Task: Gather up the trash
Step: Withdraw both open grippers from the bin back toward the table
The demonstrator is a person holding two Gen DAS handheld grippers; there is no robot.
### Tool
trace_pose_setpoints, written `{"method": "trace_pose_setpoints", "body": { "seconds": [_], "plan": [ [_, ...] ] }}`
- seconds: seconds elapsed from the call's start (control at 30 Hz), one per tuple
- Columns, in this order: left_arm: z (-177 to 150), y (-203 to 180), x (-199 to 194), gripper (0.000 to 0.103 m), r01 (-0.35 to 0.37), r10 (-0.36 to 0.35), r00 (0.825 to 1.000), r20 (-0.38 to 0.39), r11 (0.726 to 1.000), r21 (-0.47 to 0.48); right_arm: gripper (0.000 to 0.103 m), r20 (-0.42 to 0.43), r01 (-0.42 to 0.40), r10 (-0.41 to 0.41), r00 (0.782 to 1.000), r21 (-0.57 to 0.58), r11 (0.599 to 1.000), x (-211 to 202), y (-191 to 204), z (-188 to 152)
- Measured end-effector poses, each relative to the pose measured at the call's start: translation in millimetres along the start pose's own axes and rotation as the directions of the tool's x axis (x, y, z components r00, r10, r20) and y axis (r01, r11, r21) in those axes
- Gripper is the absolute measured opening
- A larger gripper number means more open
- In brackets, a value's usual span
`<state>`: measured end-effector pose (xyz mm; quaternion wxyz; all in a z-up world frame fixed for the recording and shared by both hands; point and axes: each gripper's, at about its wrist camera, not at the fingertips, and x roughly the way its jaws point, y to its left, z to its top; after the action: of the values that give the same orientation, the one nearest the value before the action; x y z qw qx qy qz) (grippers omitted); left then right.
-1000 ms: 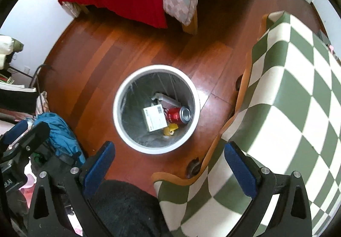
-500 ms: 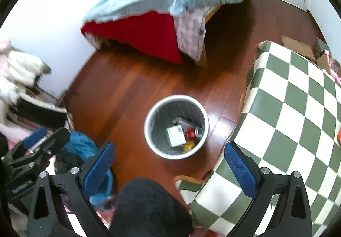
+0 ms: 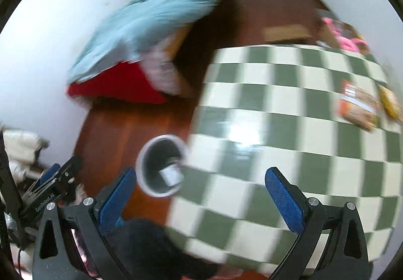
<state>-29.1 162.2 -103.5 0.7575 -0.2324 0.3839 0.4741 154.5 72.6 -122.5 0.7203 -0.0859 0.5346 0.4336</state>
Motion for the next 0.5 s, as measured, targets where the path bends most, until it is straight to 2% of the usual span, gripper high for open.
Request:
{"method": "trace_pose_setpoints", "body": {
  "seconds": [0.13,0.27,0.4,0.5],
  "plan": [
    [-2,-87,44,0.103,0.081,-0.074,0.994,-0.083,0.993,0.084,0.103,0.020,0.125,-0.128,0.992,0.095,0.988,-18,-94,17],
    [-6,-175,87,0.103,0.161,-0.132,0.975,-0.177,0.974,0.157,0.103,0.003,0.262,-0.266,0.964,0.161,0.951,-22,-192,42],
    [-12,-245,125,0.103,0.161,-0.104,0.967,-0.233,0.957,0.241,0.103,-0.044,0.387,-0.387,0.921,0.211,0.898,-12,-285,72],
    [-15,-287,150,0.103,0.149,-0.066,0.962,-0.266,0.941,0.305,0.103,-0.083,0.417,-0.410,0.908,0.245,0.875,2,-335,90]
  ]
}}
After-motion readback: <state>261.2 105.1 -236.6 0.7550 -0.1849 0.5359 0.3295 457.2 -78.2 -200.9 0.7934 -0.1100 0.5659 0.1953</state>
